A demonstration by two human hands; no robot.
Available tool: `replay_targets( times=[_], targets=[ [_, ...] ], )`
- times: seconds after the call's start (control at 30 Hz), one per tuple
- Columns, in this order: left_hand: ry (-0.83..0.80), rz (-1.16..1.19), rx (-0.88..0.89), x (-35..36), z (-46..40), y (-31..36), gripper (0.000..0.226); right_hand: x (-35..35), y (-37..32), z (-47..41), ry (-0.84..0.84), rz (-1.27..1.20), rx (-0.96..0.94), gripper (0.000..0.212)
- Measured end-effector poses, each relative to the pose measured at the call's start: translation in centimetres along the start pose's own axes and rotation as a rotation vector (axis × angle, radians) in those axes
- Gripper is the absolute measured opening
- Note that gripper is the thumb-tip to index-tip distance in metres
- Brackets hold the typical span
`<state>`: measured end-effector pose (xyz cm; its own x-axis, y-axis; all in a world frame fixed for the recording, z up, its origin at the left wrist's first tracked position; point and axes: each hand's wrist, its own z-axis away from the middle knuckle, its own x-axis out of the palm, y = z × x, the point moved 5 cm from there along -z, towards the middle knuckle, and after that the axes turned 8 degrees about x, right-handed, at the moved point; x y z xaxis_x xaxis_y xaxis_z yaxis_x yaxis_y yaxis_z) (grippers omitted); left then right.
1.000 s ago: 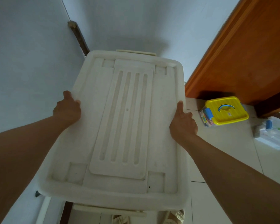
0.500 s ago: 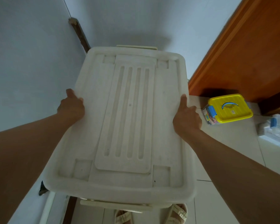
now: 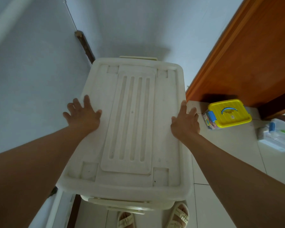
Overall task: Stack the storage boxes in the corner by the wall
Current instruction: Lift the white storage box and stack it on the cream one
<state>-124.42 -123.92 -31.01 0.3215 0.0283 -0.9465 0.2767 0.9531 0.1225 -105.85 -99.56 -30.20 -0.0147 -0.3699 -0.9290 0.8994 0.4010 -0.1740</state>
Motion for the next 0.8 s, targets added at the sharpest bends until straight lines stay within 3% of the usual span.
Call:
replay_targets(
  times=[0.13, 0.27, 0.8],
  targets=[
    [-0.06, -0.047, 0.129, -0.5, 2.8, 3.1, 0.071, -2.1, 0.2, 1.1, 0.013, -0.032, -0.021, 0.07],
    [-0.1, -0.018, 0.143, -1.6, 5.2, 5.8, 0.071, -4.4, 0.9, 2.3, -0.004, -0.058, -0.059, 0.068],
    [-0.036, 0.077, -0.067, -3.9, 15.9, 16.2, 0.072, -12.1, 10.0, 1.4, -0.129, -0.106, -0.261, 0.065]
  ],
)
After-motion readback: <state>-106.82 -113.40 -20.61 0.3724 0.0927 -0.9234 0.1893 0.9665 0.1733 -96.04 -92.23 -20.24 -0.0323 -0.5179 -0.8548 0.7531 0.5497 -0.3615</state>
